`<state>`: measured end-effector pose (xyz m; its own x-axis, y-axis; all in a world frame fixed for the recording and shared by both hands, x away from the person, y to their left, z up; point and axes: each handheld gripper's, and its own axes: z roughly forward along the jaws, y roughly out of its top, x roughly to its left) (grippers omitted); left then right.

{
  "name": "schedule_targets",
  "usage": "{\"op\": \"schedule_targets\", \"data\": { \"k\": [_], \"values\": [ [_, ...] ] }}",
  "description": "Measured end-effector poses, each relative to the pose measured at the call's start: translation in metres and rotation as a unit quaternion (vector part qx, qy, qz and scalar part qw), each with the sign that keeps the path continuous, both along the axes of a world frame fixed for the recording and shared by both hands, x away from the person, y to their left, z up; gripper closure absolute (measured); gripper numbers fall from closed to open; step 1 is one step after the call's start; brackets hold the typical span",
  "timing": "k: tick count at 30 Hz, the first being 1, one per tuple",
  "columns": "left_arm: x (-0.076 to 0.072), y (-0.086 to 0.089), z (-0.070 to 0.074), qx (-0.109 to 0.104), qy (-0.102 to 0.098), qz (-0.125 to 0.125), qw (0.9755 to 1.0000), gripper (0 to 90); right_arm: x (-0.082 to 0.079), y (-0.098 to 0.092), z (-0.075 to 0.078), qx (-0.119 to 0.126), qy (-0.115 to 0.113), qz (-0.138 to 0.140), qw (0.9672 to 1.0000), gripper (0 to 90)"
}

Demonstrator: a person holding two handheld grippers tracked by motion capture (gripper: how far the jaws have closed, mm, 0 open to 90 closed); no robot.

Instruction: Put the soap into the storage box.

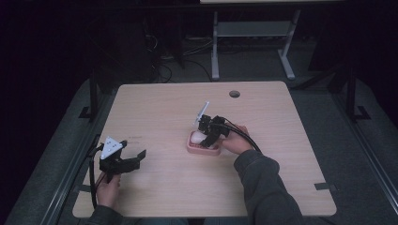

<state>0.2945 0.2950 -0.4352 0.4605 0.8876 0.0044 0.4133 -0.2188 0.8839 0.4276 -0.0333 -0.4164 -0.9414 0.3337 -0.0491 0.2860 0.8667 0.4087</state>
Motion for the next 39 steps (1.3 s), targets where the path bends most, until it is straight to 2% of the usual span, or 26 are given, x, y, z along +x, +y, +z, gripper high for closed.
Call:
{"op": "schedule_targets", "data": {
  "k": [3,4,11,16,19,20,22,24,25,26,29,30,33,39],
  "values": [
    [0.0,0.0,0.0,-0.001,0.0,0.0,1.0,14.4,-0.002,-0.004,0.0,0.012,0.005,-0.007,0.9999,43.1],
    [0.0,0.0,0.0,-0.001,-0.001,-0.001,1.0,14.4,-0.004,-0.008,0.001,0.02,-0.002,-0.012,0.9997,42.5],
    [0.0,-0.001,-0.001,-0.001,0.0,-0.002,1.0,14.4,-0.014,-0.023,0.009,0.045,-0.01,-0.019,0.9987,44.0],
    [0.0,-0.001,0.0,0.0,0.0,-0.002,1.0,14.4,-0.022,-0.034,0.015,0.06,-0.002,-0.023,0.9979,50.1],
    [0.0,-0.001,-0.001,-0.001,0.0,-0.001,1.0,14.4,-0.031,-0.038,0.021,0.056,-0.003,-0.007,0.9984,62.7],
    [0.0,-0.001,0.0,-0.001,0.001,-0.001,1.0,14.4,-0.034,-0.038,0.022,0.062,0.005,0.0,0.9981,62.7],
    [0.0,-0.002,0.0,-0.001,0.001,-0.001,1.0,14.4,-0.036,-0.038,0.023,0.066,0.011,0.008,0.9978,68.6],
    [0.0,-0.002,0.0,-0.001,0.001,-0.001,1.0,14.4,-0.044,-0.037,0.021,0.061,0.018,0.03,0.9976,73.6],
    [-0.001,-0.002,0.0,-0.001,0.001,-0.001,1.0,14.4,-0.044,-0.037,0.021,0.061,0.018,0.03,0.9976,73.6],
    [-0.001,-0.002,0.0,0.0,0.001,-0.001,1.0,14.4,-0.046,-0.038,0.016,0.056,0.036,0.032,0.9973,73.9],
    [0.0,-0.002,-0.001,0.0,0.0,-0.002,1.0,14.4,-0.048,-0.039,0.011,0.047,0.045,0.031,0.9974,74.3],
    [0.0,-0.002,-0.001,-0.002,0.0,-0.002,1.0,14.4,-0.048,-0.04,0.005,0.04,0.057,0.026,0.9972,74.4],
    [0.0,-0.002,-0.001,-0.001,0.0,-0.002,1.0,14.4,-0.046,-0.041,-0.003,0.033,0.068,0.023,0.9969,74.3],
    [0.0,-0.001,-0.001,-0.001,-0.001,0.0,1.0,14.4,-0.04,-0.042,-0.009,0.027,0.073,0.013,0.9969,74.8]
  ]
}}
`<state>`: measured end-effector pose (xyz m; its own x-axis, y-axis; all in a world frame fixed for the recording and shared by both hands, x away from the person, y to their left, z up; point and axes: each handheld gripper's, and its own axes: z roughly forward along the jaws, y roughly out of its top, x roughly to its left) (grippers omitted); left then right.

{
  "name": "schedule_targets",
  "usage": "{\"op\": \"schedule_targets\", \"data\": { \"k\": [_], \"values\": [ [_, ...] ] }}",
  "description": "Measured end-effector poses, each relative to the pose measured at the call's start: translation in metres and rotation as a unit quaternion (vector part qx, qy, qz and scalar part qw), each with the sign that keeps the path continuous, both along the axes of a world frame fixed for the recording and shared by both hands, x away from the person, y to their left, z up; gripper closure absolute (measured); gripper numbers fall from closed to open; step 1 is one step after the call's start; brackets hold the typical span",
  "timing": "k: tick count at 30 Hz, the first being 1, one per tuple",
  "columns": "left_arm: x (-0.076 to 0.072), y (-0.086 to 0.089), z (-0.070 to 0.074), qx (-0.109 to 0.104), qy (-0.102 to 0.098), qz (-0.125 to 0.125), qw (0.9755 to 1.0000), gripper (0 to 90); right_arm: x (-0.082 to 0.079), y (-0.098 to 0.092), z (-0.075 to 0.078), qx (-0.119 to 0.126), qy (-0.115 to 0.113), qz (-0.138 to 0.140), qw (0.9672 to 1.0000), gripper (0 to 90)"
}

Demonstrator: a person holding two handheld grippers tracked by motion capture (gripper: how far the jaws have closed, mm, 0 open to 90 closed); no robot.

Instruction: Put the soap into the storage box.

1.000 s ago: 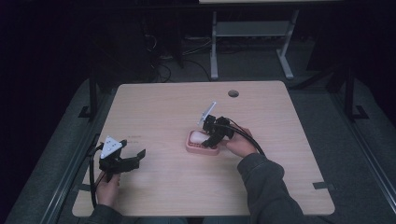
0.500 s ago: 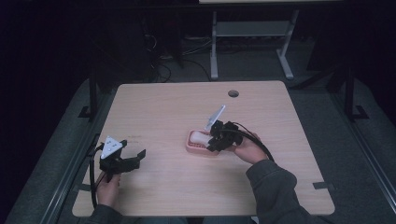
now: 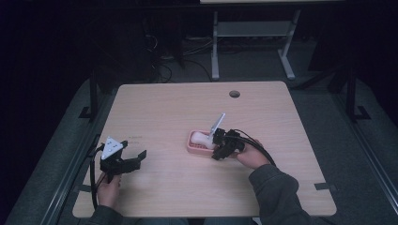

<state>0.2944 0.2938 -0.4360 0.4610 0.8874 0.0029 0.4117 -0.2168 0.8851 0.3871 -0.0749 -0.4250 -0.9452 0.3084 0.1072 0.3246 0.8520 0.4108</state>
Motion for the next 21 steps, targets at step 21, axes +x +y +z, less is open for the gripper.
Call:
{"op": "schedule_targets", "data": {
  "k": [21],
  "values": [
    [-0.0002,0.0003,0.0004,0.001,0.001,0.0,1.0,14.4,0.0,-0.0082,0.0079,0.016,-0.011,-0.014,0.9997,65.8]
  ]
}}
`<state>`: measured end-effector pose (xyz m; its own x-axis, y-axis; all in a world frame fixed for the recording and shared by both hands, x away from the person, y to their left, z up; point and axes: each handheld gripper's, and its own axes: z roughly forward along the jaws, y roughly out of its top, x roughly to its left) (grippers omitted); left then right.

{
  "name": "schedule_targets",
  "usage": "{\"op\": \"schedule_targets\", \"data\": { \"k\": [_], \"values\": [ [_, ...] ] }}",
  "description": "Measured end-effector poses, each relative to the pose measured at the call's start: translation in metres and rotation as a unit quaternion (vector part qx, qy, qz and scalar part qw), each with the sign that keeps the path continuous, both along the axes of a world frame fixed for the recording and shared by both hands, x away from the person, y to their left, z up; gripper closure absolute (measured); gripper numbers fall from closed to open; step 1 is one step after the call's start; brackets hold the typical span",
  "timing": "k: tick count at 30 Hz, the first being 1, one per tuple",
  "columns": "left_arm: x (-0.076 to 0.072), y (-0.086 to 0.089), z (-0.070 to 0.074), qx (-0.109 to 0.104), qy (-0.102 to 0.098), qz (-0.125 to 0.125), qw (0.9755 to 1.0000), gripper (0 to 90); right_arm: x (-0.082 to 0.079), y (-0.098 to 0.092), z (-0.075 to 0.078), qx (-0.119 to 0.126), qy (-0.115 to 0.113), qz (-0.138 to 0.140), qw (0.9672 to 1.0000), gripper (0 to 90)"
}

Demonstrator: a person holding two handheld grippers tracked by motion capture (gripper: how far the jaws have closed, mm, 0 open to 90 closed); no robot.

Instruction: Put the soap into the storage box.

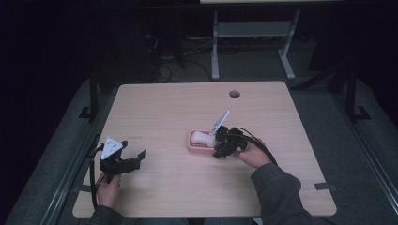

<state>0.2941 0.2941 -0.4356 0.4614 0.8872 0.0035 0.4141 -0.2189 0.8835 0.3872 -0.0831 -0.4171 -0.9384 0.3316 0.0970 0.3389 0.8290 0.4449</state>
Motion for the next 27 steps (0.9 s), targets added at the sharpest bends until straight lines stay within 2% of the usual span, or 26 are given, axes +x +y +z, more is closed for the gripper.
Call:
{"op": "schedule_targets", "data": {
  "k": [7,27],
  "values": [
    [0.0,-0.001,0.0,-0.001,0.001,-0.001,1.0,14.4,-0.002,-0.007,0.005,0.007,-0.004,-0.01,0.9999,60.3],
    [0.0,0.0,0.0,0.0,-0.001,0.0,1.0,14.4,-0.007,-0.03,0.013,0.015,-0.011,-0.039,0.9991,53.7]
  ]
}}
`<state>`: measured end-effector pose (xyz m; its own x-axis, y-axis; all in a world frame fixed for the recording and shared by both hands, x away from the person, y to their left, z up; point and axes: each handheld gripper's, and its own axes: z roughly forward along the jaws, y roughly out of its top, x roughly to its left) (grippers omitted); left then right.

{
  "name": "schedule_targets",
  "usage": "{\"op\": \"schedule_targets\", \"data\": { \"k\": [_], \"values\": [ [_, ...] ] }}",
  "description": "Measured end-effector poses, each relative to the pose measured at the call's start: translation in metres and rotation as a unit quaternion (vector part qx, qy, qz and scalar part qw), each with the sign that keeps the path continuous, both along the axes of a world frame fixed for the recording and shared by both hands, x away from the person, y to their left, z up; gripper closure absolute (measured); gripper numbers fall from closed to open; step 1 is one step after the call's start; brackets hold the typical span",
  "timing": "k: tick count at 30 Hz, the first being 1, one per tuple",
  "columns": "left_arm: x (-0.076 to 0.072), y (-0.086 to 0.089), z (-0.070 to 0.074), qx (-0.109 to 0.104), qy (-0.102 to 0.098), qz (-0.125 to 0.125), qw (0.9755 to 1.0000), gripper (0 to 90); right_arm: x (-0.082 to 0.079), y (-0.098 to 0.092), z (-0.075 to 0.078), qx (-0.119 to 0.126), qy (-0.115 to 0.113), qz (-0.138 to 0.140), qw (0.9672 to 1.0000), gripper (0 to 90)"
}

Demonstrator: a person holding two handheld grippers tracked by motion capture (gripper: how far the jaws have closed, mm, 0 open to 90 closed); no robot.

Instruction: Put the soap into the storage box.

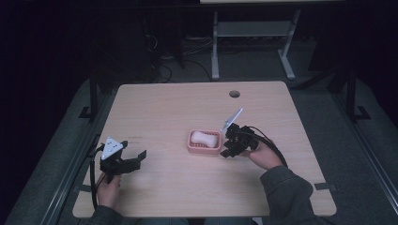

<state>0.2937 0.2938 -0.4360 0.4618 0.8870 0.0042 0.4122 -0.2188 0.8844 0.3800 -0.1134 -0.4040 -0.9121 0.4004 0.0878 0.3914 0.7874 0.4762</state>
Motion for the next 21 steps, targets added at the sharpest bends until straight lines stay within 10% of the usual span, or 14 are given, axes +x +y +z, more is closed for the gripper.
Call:
{"op": "schedule_targets", "data": {
  "k": [21],
  "values": [
    [0.0,0.0,-0.001,0.0,0.0,0.0,1.0,14.4,-0.009,-0.033,-0.006,0.023,0.003,-0.044,0.9988,48.5]
  ]
}}
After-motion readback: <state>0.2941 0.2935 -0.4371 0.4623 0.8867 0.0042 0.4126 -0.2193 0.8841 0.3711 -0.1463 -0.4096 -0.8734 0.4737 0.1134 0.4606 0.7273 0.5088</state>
